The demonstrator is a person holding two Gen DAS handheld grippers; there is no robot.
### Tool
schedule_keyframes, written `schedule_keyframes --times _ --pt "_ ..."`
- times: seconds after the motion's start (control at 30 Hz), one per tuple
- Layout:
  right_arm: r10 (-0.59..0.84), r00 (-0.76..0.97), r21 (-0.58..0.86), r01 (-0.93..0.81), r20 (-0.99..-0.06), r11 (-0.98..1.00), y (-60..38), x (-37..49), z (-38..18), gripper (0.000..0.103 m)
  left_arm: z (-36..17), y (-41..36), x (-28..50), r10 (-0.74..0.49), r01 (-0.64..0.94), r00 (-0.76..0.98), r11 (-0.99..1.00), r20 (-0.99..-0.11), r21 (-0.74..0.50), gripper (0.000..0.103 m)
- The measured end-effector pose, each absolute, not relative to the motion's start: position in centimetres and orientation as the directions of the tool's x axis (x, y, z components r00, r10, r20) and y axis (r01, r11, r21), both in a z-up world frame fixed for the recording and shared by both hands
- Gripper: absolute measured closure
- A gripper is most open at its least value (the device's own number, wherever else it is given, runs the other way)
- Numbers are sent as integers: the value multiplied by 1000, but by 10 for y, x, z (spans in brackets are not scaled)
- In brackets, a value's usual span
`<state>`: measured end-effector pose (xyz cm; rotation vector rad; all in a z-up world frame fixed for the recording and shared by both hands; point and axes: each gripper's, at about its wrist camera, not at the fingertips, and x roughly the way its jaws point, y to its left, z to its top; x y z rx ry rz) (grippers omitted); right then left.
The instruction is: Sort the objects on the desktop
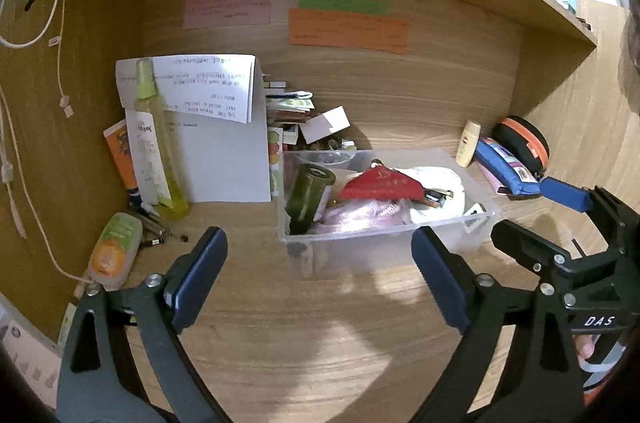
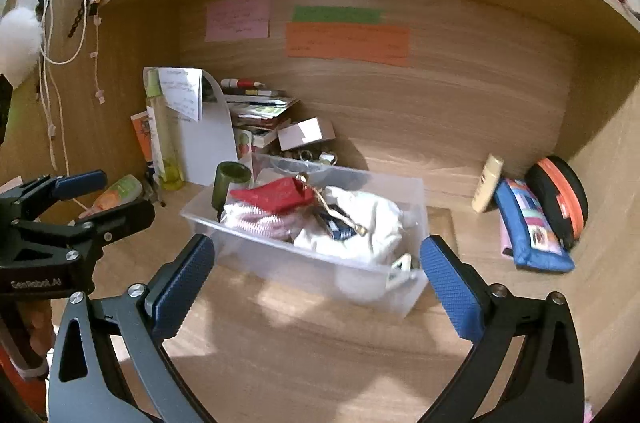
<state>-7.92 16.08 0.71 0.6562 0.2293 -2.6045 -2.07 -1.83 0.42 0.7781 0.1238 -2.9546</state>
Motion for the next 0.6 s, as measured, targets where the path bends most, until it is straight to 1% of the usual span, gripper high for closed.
schedule_keyframes --times 0.13,0.3,0.6 --pt "-378 -795 -26 442 -474 -897 169 -69 4 0 -2 -12 -16 -59 96 -864 -994 -500 -49 8" --pt "-386 -781 15 435 -491 -900 176 -67 -1 0 -9 -6 -13 -29 71 -863 -995 -505 -64 8" --pt "-386 -775 49 420 -501 -906 184 -70 -3 0 -10 6 -13 -33 53 -879 -998 -476 -29 8"
